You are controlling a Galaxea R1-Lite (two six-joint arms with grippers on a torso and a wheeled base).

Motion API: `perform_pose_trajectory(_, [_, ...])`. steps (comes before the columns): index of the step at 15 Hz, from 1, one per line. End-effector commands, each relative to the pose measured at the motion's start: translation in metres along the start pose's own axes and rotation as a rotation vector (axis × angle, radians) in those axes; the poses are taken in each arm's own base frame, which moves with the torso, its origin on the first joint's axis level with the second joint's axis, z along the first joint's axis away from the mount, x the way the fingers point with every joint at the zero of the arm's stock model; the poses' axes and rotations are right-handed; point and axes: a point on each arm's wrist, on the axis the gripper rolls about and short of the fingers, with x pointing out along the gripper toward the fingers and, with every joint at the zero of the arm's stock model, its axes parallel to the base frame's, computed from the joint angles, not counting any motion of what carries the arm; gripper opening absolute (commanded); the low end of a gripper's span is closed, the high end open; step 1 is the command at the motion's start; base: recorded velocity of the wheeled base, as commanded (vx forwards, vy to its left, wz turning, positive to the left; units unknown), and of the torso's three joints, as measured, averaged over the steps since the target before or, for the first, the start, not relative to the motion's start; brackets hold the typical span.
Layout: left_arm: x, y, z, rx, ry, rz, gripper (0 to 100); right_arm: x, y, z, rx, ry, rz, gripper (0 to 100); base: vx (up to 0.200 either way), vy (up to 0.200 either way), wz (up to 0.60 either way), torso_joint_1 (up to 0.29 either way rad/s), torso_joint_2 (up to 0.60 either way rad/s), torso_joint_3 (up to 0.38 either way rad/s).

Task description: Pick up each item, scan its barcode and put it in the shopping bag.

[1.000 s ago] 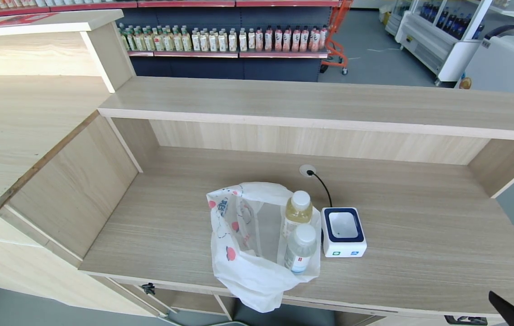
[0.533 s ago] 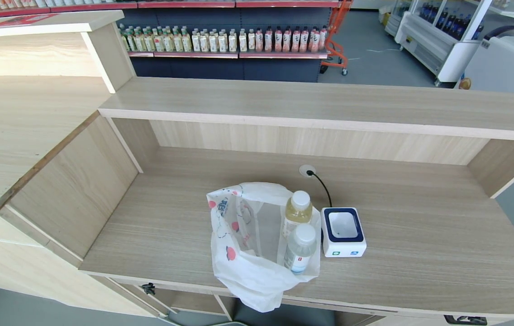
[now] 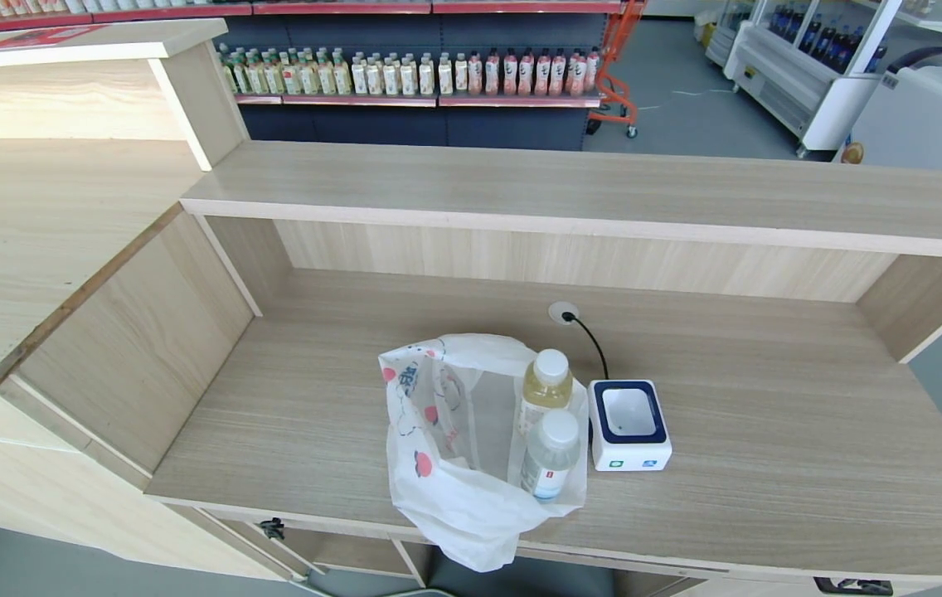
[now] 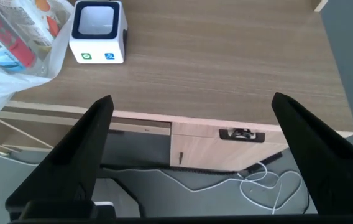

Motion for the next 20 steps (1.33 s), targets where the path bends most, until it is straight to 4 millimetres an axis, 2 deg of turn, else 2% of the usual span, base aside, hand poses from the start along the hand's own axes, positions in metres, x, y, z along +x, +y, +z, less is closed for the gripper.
perform_pose_trajectory(1, [0.0, 0.0, 0.0, -0.001, -0.001, 0.0, 100, 0.0003, 0.0001, -0.0005, -0.002, 0.009, 0.001, 100, 0.0, 0.0, 0.0, 0.0, 0.0, 0.0])
perform_pose_trajectory(3, [0.0, 0.0, -0.0001, 0.004, 0.001, 0.0, 100, 0.0003, 0.0001, -0.0005, -0.002, 0.009, 0.001, 100, 0.0, 0.0, 0.0, 0.0, 0.0, 0.0])
perform_pose_trajectory(8, [0.0, 0.0, 0.0, 0.002, -0.001, 0.0, 100, 0.0003, 0.0001, -0.0005, -0.002, 0.009, 0.001, 100, 0.0, -0.2, 0.0, 0.0, 0.0, 0.005])
perform_pose_trajectory(15, [0.0, 0.0, 0.0, 0.0, -0.001, 0.0, 100, 0.0003, 0.0001, -0.0005, -0.003, 0.009, 0.001, 100, 0.0, 0.0, 0.0, 0.0, 0.0, 0.0])
perform_pose_trajectory(18, [0.0, 0.0, 0.0, 0.004, -0.001, 0.0, 100, 0.0003, 0.0001, -0.0005, -0.003, 0.009, 0.001, 100, 0.2, -0.2, 0.0, -0.001, 0.0, 0.001])
perform_pose_trajectory(20, [0.0, 0.0, 0.0, -0.001, -0.001, 0.0, 100, 0.0003, 0.0001, -0.0005, 0.0, 0.009, 0.001, 100, 0.0, 0.0, 0.0, 0.0, 0.0, 0.0])
